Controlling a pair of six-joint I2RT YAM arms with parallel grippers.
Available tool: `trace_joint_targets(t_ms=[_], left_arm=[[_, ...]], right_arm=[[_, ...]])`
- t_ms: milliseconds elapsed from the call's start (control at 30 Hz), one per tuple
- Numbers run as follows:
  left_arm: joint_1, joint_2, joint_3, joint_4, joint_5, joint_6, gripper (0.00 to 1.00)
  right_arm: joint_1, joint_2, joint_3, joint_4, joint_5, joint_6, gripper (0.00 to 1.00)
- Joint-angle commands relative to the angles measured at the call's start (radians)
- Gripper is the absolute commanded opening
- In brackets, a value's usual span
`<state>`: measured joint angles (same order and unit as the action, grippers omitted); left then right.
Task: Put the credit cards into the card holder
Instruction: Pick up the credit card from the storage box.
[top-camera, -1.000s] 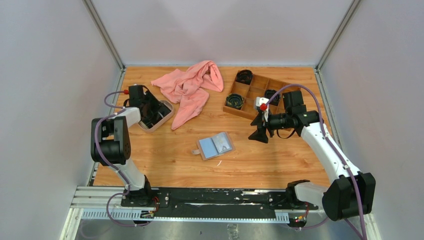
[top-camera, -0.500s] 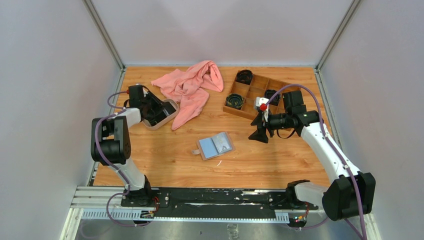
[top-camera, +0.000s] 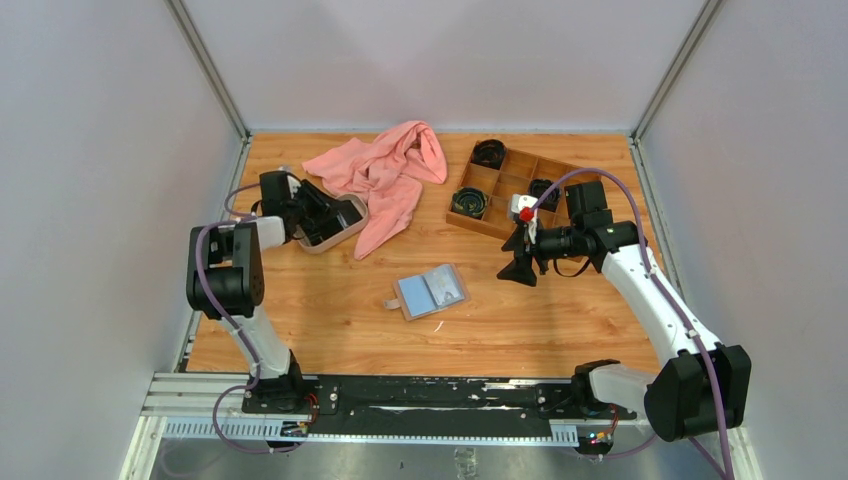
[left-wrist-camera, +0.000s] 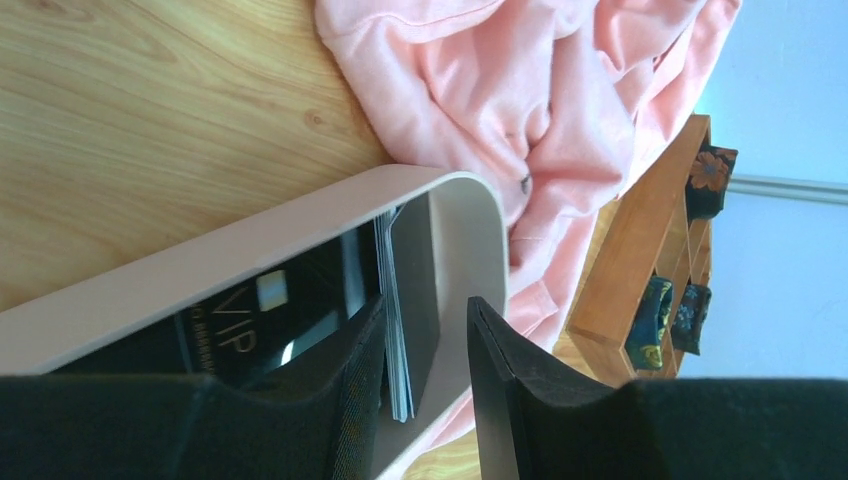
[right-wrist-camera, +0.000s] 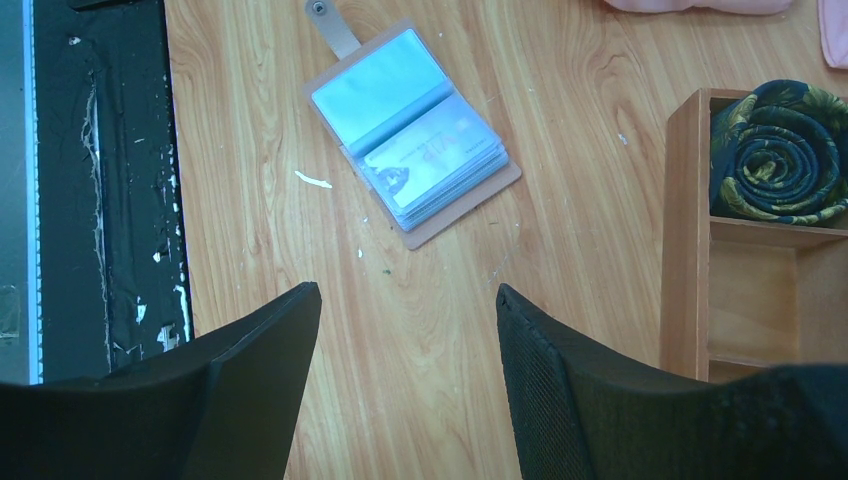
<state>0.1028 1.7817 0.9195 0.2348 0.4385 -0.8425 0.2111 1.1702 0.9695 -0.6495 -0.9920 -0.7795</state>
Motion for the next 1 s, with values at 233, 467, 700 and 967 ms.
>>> trace_joint_targets(t_ms=[233,467,700,967], left_arm=[[-0.001,0.093,-0.031,0.243,0.153,-0.142,0.37],[0.0,0.128,-0.027,0.318,0.202,-0.191,0.33],[-0.012,0.182,0.006,0.337,0.259,-0.205,0.31],[-0.041,0.233,0.027,0.337,0.259,-0.211,0.34]], right_arm=[[-0.013,0.007,0.001,-0.022,0.011,-0.02,0.69],[-0.014,0.006,0.001,-0.022,0.016,-0.023,0.69],[-0.014,0.008,0.001,-0.024,0.016,-0.025,0.69],[-0.013,0.008,0.001,-0.024,0.021,-0.027,0.69]])
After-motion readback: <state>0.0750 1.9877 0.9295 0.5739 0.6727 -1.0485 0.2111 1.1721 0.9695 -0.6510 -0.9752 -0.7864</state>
